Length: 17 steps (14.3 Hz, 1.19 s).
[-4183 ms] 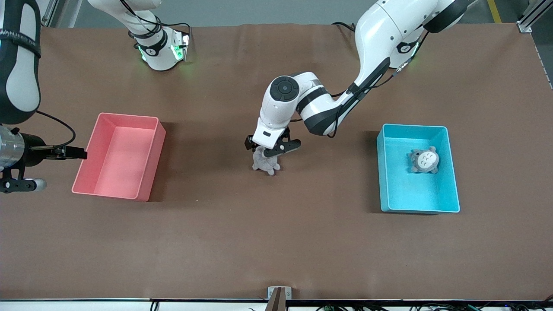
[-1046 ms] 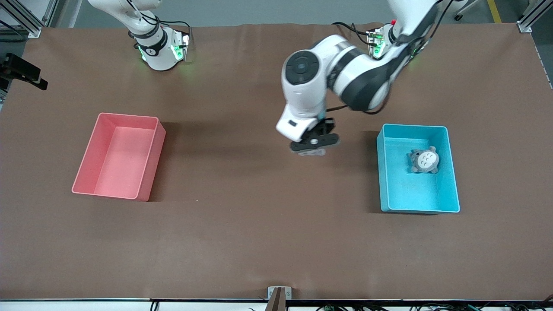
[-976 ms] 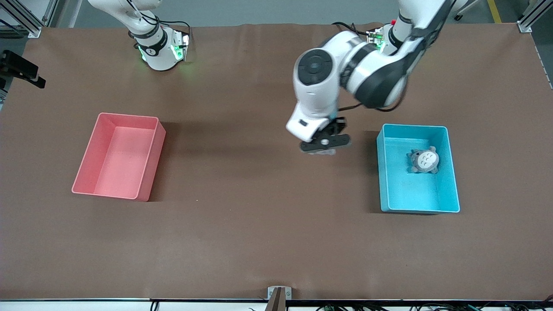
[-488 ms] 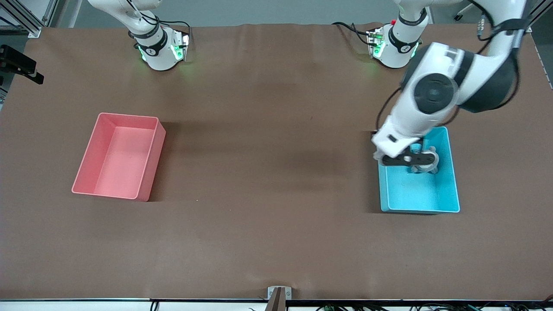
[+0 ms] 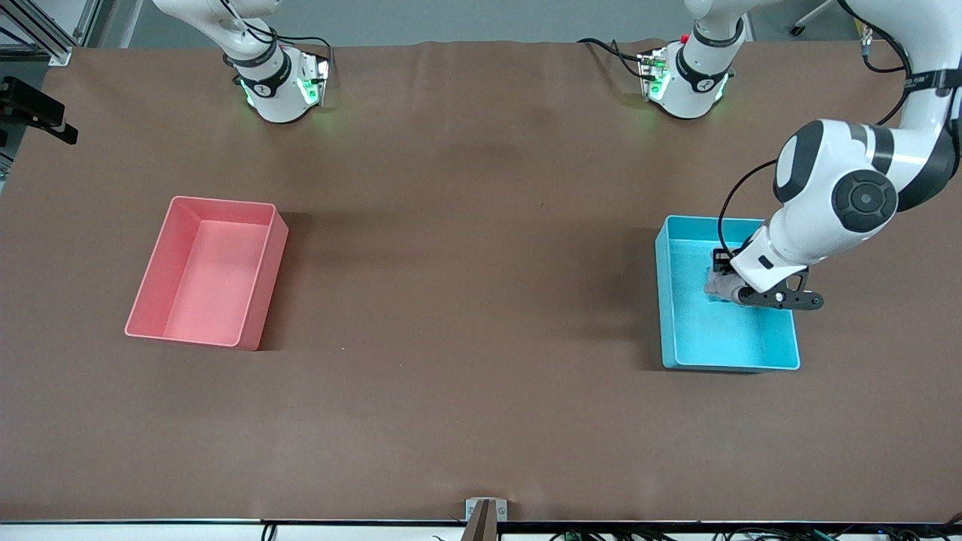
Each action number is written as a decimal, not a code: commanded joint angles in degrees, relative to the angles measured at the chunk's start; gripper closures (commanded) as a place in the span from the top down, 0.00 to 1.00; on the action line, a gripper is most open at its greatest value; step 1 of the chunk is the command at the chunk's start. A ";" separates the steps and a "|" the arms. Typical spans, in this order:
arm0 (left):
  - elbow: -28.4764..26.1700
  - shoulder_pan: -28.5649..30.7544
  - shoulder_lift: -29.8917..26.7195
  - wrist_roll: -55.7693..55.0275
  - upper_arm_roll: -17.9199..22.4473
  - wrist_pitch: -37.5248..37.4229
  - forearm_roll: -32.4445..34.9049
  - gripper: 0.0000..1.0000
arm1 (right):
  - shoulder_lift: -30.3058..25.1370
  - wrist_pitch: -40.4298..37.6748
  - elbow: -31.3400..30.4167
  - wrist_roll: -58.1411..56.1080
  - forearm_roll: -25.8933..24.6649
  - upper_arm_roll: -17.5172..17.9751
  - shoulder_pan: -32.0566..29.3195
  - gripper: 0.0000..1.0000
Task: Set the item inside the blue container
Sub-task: 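Lower the grey Totoro into the blue box and open the left gripper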
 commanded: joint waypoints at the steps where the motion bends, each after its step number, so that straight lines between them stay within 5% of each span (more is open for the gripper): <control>1: -1.24 1.19 3.56 0.82 -0.31 4.65 -0.71 0.10 | -0.65 -0.19 -0.37 -0.47 -0.86 0.02 0.45 1.00; 9: -0.54 3.74 12.99 -2.52 0.13 10.37 4.11 0.17 | -0.65 -0.02 -0.73 -0.39 -0.87 -0.07 0.63 1.00; 10: -0.45 3.75 12.73 -2.52 0.13 10.29 4.12 0.30 | -0.65 -0.02 -0.73 -0.39 -0.86 -0.07 0.71 1.00; 12: -0.37 4.01 11.15 -2.60 0.13 9.15 4.12 0.99 | -0.65 -0.37 -0.73 -0.39 -0.78 0.02 1.06 1.00; 17: 5.06 3.84 1.76 -4.01 -1.54 -4.97 3.86 1.00 | -0.65 0.16 -0.64 -0.65 -0.95 -0.15 0.89 1.00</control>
